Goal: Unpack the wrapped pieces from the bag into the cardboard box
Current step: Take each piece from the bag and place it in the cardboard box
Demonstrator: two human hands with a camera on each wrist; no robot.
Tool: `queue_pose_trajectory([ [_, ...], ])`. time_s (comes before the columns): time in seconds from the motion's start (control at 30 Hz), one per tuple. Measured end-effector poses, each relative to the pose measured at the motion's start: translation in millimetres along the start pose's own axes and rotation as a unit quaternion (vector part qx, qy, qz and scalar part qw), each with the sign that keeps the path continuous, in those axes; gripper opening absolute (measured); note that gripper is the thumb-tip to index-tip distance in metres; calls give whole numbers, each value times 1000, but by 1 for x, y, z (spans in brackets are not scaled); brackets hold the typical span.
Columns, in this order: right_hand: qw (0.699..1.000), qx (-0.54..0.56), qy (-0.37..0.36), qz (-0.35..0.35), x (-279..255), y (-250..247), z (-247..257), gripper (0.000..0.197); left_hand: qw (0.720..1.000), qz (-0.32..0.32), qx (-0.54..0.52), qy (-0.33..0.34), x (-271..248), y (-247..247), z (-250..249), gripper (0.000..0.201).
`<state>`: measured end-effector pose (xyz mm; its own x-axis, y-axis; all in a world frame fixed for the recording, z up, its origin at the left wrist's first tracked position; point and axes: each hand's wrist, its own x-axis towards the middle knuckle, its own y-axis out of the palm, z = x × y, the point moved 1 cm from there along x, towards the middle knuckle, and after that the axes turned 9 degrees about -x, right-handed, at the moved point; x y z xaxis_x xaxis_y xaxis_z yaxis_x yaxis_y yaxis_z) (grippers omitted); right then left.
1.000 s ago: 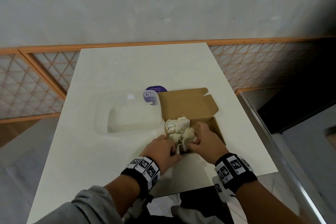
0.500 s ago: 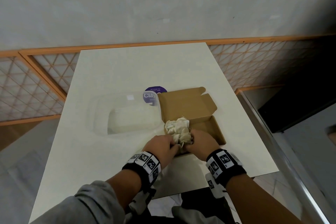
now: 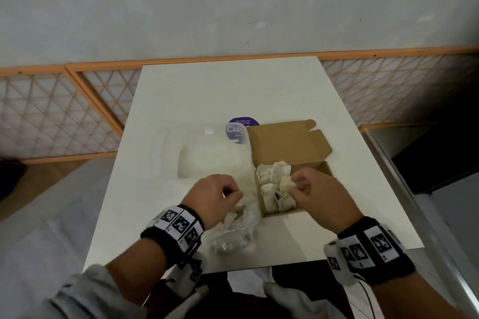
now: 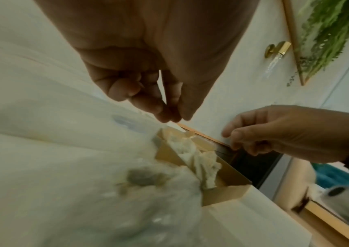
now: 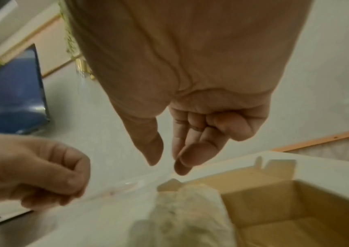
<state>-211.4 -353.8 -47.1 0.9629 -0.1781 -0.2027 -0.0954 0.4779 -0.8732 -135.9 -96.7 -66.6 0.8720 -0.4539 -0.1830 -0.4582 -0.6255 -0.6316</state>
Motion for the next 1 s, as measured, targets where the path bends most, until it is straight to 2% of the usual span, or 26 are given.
queue_pose_trajectory([
  [0.07,995,40,-82,29,-8,1,25,6,1000,5,29,-8,-13,-12,17,10],
  [0.13,982,54,-163,79,-11,10,50,14,997,11,68,-26,-22,-17,31,7],
  [0.23,965,-5,-226,131,-2,37,80,23,991,41,111,-62,-29,-17,39,10],
  [0.4,933,-227,-221,170,22,81,98,28,973,101,163,-130,-31,-9,37,31],
  [0.47,921,-268,-220,178,25,87,102,28,968,121,166,-147,-29,-6,37,33],
  [0.53,917,-275,-223,184,25,91,105,31,968,127,155,-154,-28,-3,40,28],
  [0.63,913,-283,-230,184,22,98,109,37,974,123,127,-143,-28,1,43,41],
  [0.7,914,-287,-228,171,19,101,111,37,980,109,113,-126,-29,2,41,43],
  [0.87,926,-292,-196,137,18,99,111,25,994,62,49,-77,-30,-1,38,45],
  [1.0,935,-280,-188,107,18,87,108,16,996,9,26,-80,-32,-6,50,46],
])
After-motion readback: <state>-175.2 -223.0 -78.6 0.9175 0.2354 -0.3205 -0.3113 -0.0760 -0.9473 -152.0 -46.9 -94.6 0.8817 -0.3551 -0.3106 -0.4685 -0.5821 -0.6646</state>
